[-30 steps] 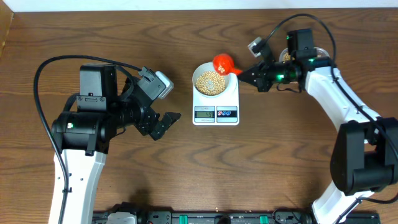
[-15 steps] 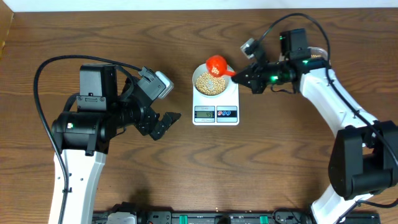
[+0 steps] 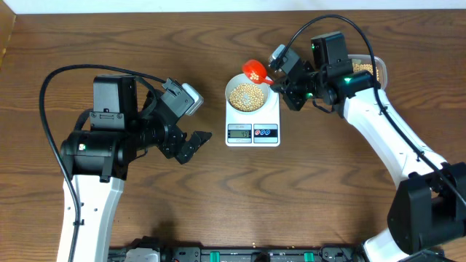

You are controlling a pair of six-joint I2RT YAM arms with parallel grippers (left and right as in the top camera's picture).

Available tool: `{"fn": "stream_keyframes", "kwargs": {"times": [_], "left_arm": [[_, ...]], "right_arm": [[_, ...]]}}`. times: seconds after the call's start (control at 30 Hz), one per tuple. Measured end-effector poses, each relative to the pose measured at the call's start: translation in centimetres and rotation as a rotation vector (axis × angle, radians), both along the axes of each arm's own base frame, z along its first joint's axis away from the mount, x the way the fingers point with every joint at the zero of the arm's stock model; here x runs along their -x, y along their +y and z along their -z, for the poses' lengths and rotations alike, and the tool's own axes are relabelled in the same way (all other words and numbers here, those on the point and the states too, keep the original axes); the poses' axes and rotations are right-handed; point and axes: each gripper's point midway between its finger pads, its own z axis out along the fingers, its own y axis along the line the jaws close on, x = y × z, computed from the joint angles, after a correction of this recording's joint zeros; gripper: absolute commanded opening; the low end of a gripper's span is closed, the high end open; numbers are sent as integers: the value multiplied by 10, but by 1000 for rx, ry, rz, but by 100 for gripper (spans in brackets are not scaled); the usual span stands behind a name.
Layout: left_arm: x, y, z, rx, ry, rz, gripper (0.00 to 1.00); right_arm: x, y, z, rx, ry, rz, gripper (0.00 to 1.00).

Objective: Scoop item into bowl and weigh 50g on scale

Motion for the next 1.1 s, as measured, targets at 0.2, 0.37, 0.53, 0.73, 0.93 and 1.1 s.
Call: {"fn": "stream_keyframes", "kwargs": {"times": [0.2, 0.37, 0.53, 0.73, 0.93, 1.1], "left_arm": [[0, 0, 0, 0, 0, 0, 99], [0, 0, 0, 0, 0, 0, 99], [0, 0, 0, 0, 0, 0, 99], [0, 0, 0, 0, 0, 0, 99], [0, 0, 0, 0, 0, 0, 99], [0, 0, 0, 0, 0, 0, 99]], "right_arm": [[-2, -6, -12, 28, -45, 25, 1], [1, 0, -12, 40, -52, 15, 1], [1, 0, -12, 44, -55, 18, 1], [5, 4, -17, 44, -66, 7, 1], [8, 4, -15, 49, -55, 3, 1], [8, 5, -15, 48, -53, 1, 1]]}}
